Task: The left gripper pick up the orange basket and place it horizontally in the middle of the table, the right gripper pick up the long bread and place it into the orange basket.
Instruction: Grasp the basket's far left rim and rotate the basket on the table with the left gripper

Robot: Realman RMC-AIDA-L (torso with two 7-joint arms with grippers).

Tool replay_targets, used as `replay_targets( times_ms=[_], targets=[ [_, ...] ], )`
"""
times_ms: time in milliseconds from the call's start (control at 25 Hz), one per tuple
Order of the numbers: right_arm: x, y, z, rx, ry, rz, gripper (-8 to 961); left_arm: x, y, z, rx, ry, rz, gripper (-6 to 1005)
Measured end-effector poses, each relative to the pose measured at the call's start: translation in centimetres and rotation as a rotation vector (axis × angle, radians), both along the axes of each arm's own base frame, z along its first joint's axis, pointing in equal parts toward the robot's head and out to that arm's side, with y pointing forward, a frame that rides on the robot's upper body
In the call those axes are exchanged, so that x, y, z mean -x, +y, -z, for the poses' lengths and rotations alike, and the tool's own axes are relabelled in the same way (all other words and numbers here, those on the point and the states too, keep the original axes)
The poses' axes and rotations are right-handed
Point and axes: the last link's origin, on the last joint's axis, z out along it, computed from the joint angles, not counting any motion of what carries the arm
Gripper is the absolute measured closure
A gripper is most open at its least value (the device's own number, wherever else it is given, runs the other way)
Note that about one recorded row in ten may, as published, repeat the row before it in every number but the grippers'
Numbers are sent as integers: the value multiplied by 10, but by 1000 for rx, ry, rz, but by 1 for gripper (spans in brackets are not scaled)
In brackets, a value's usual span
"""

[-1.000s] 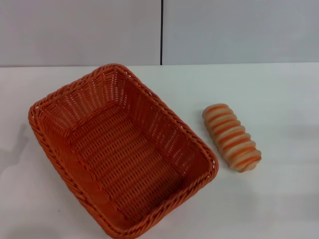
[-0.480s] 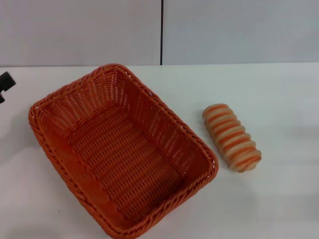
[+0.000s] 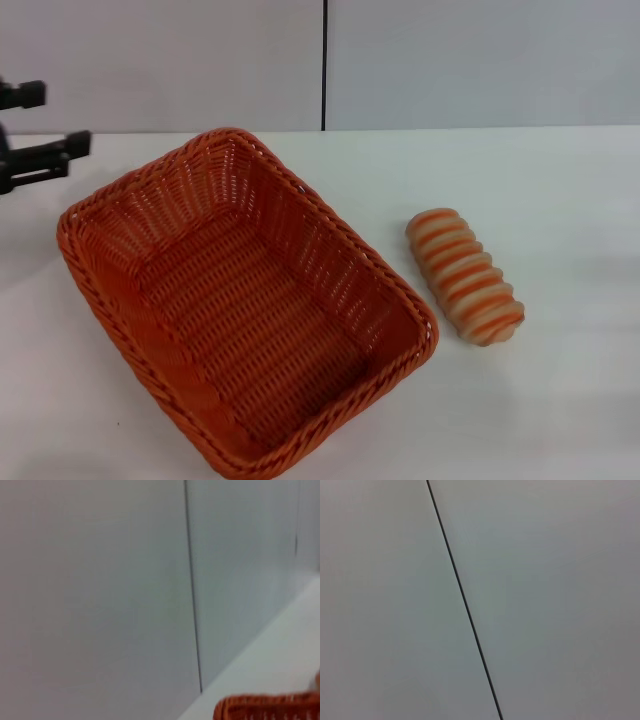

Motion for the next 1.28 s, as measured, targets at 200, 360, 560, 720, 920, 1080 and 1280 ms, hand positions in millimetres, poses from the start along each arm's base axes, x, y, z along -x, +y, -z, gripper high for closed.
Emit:
replay_targets(
  times_ms=[200,360,560,720,920,1080,1280],
  targets=[
    [0,0,-2,-14,-1,-1,281,-31,32,21,111,236,-25,243],
    [0,0,-2,-16,-1,0,283,-46,46,36,188,389,-66,243],
    [-1,-1,-2,-15,2,4,286,-61,58,58,186,506,-94,243],
    [-1,-1,-1,-12,7,7,289,-63,63,70,168,580,-109,242],
    [-1,-2,1,-13,14,13,292,-61,65,86,167,659,-109,243],
    [-2,-3,1,-15,18,18,294,-59,66,93,183,694,-114,246],
    [-2,-3,1,-15,19,19,297,-59,64,98,203,711,-109,253]
  ],
)
